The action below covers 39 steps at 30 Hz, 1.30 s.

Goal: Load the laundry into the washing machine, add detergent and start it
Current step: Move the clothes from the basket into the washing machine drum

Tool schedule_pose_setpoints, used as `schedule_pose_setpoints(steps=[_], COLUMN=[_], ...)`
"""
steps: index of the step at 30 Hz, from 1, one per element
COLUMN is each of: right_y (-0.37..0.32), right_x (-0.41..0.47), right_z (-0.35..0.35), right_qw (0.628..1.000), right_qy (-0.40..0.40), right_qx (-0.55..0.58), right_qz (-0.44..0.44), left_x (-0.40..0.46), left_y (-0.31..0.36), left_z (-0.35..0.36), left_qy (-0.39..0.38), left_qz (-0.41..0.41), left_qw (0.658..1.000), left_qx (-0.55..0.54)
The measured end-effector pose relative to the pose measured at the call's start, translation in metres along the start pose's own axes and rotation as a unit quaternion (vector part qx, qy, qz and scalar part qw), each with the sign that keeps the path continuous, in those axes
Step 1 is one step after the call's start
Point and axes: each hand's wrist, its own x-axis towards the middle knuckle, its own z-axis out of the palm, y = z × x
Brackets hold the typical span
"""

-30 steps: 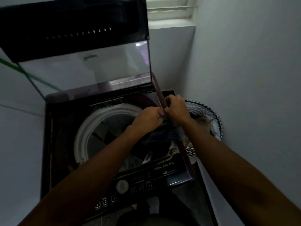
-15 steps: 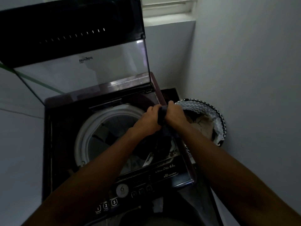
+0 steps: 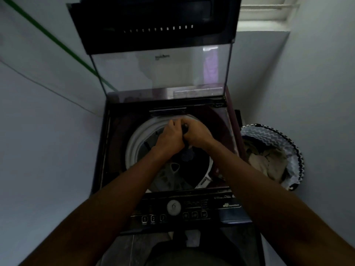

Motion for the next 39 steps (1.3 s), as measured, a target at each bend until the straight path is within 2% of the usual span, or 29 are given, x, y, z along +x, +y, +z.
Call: schedule_pose_setpoints(steps=[3, 6, 11, 16, 21, 23, 26, 31, 35, 39], right_y=[-0.003, -0.004, -0.004, 0.007, 0.032, 0.049, 0.082, 0.153, 0.219, 0.291], right_x=[0.009, 0.011, 0.008, -0.007, -0.035, -0.044, -0.056, -0.077, -0.095, -0.101], right_z=[0.027, 0.044, 0.045, 0.006, -0.051, -0.071, -0.098, -0.135, -0.157, -0.160], right_qw=[0.993, 0.995, 0.996, 0.992, 0.981, 0.974, 0.958, 0.939, 0.927, 0.917], right_qy=[-0.080, -0.059, -0.037, 0.035, 0.173, 0.209, 0.257, 0.275, 0.254, 0.200], right_qx=[-0.085, -0.076, -0.075, -0.097, -0.059, -0.030, -0.011, 0.012, 0.026, 0.047], right_qz=[0.011, 0.003, 0.026, 0.069, 0.068, 0.076, 0.122, 0.208, 0.276, 0.342], left_x=[-0.008, -0.016, -0.019, -0.004, 0.019, 0.031, 0.051, 0.075, 0.093, 0.112], left_y=[-0.020, -0.035, -0.033, 0.004, 0.061, 0.086, 0.123, 0.182, 0.220, 0.240], left_z=[-0.002, 0.001, -0.001, 0.001, 0.022, 0.035, 0.058, 0.105, 0.148, 0.199], left_qy=[-0.046, -0.043, -0.024, -0.027, -0.022, -0.021, -0.025, -0.072, -0.146, -0.238], left_qz=[-0.041, -0.055, -0.033, 0.033, 0.121, 0.151, 0.202, 0.278, 0.296, 0.260], left_qw=[0.998, 0.997, 0.998, 0.996, 0.984, 0.980, 0.976, 0.958, 0.944, 0.933], left_qx=[0.020, -0.019, -0.049, -0.082, -0.126, -0.129, -0.071, -0.005, 0.018, 0.073])
